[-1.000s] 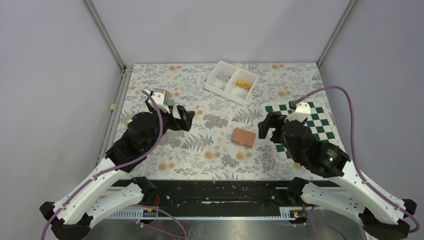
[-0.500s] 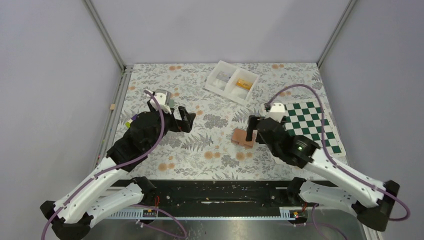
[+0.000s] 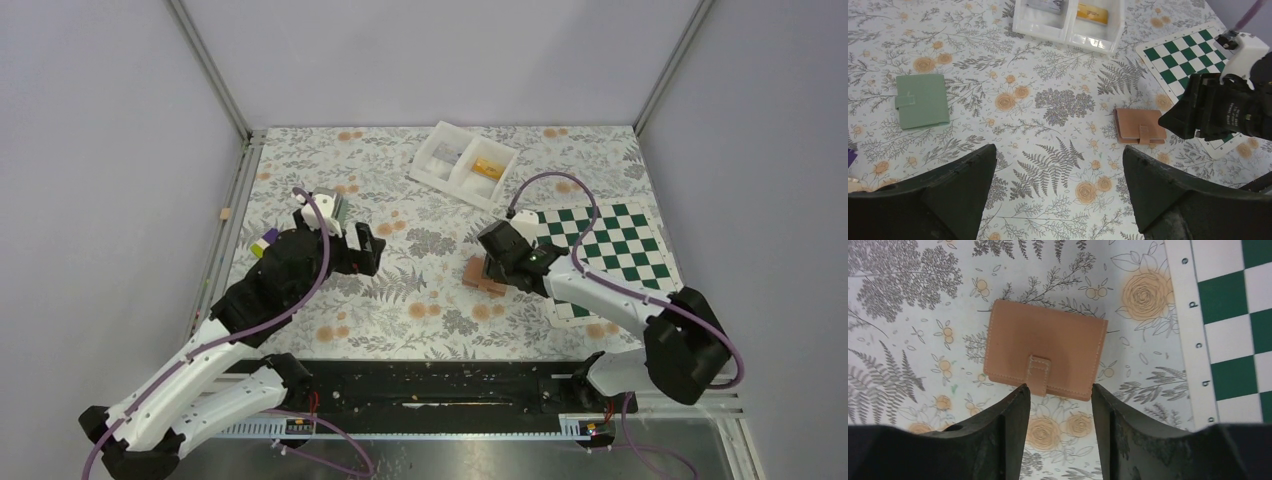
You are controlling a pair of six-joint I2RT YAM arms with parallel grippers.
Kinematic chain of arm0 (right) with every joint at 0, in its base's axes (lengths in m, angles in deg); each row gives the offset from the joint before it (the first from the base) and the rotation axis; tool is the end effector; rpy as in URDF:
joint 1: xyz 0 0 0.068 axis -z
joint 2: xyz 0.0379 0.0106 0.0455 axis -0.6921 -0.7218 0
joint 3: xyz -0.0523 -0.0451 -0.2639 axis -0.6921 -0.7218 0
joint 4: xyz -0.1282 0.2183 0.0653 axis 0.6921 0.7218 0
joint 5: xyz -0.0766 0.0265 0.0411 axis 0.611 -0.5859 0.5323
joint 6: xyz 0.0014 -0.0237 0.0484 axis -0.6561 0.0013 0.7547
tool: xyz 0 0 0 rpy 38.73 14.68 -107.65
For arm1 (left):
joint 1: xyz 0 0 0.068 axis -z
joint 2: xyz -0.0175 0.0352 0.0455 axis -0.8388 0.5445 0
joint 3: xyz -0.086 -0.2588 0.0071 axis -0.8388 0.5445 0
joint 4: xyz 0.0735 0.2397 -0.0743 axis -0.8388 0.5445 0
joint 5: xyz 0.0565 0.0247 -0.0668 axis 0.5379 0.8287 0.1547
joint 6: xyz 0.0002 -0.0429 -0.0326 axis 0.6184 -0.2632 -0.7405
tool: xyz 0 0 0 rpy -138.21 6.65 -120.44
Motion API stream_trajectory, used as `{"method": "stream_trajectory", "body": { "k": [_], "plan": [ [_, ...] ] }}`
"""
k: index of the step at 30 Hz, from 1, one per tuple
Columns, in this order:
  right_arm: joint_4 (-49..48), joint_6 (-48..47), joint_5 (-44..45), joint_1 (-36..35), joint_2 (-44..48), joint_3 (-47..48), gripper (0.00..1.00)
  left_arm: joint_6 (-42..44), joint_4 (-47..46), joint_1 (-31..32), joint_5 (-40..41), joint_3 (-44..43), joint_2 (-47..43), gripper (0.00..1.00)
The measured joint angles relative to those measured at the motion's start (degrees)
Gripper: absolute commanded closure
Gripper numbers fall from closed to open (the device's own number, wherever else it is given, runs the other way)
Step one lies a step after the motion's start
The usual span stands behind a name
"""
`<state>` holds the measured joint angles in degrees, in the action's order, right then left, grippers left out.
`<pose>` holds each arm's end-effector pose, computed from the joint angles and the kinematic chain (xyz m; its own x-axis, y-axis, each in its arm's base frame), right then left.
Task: Take the credit cards out of the card holder
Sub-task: Open the card holder at the center of the board.
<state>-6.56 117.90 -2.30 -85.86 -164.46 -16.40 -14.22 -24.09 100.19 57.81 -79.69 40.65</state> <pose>0.2055 0.1655 0.2166 -0.7173 0.1553 -0.6793 0.0680 0.9858 0.1536 0.1244 -0.1030 0.3516 -0.3540 -0.0658 -0.9329 0.3715 0.9056 -0.2048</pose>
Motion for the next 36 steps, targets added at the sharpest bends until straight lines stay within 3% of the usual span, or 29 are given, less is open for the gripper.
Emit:
{"method": "stream_trajectory", "body": {
  "k": [6, 11, 23, 29, 36],
  "plan": [
    [1.0, 11.3, -0.5, 0.0, -4.0, 3.3, 0.53, 0.1, -0.1, 0.0, 0.4, 0.1, -0.4, 0.04],
    [1.2, 17.7, -1.1, 0.0, -6.0, 3.3, 0.49, 0.0, 0.0, 0.0, 0.5, 0.2, -0.7, 0.04],
    [3.4, 18.4, -2.8, -0.7, -15.4, 6.8, 0.5, 0.0, -0.1, 0.0, 0.5, 0.2, -1.6, 0.04],
    [3.4, 16.4, -2.6, -0.9, -17.3, 7.3, 0.61, 0.0, -0.1, 0.0, 0.5, 0.3, -1.6, 0.04],
    [0.3, 9.7, -2.6, -1.2, -17.2, 6.6, 0.84, -0.4, 0.1, 0.0, 0.6, 0.2, -0.4, 0.06]
  ]
}}
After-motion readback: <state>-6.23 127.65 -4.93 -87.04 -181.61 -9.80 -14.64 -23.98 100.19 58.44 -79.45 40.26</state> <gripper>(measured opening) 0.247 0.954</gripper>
